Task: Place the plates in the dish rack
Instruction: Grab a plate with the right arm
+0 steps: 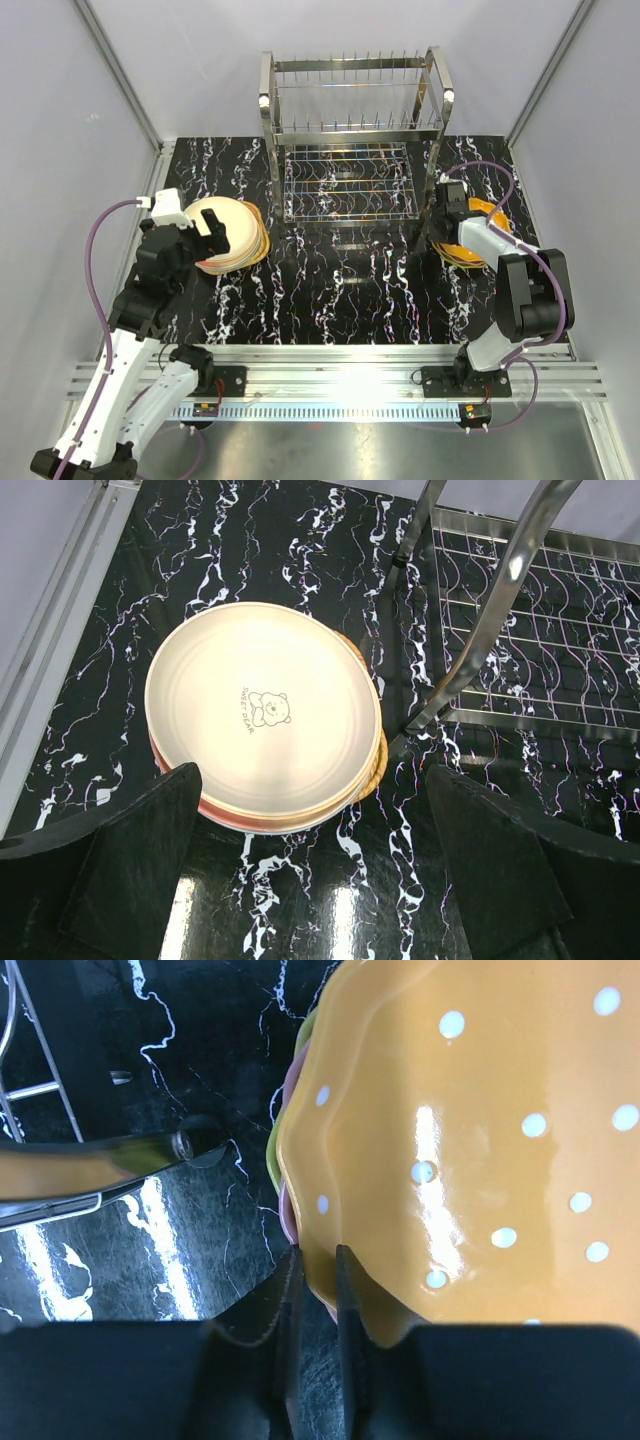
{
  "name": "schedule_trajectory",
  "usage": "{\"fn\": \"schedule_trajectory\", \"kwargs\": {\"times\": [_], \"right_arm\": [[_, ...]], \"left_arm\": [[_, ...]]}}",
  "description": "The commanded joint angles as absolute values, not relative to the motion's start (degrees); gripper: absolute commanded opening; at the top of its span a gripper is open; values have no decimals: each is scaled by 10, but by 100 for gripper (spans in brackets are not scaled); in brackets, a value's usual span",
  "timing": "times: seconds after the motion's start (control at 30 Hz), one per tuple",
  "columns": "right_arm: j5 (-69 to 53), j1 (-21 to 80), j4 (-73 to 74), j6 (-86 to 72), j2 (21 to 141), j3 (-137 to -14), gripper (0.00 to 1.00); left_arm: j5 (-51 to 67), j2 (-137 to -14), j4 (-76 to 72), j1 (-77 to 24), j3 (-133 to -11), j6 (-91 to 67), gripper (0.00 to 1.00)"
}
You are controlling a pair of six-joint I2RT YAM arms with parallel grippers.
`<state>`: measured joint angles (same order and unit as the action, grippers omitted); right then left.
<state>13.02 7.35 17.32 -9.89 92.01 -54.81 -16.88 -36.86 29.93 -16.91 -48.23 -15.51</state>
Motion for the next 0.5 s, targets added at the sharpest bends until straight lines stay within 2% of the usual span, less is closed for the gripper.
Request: {"fn": "schedule_trajectory", "kwargs": {"times": [0.0,0.27,0.47], "right_arm": [[164,71,179,-97,906,-559,18],[116,76,183,-101,868,-554,0],[116,84,193,-108,852,-553,0]], "left_arm": [[-159,-366,281,-172,-491,-160,99],[-167,-365,285,-172,-494,-161,99],[-167,-364,285,-172,-493,-162,99]]}}
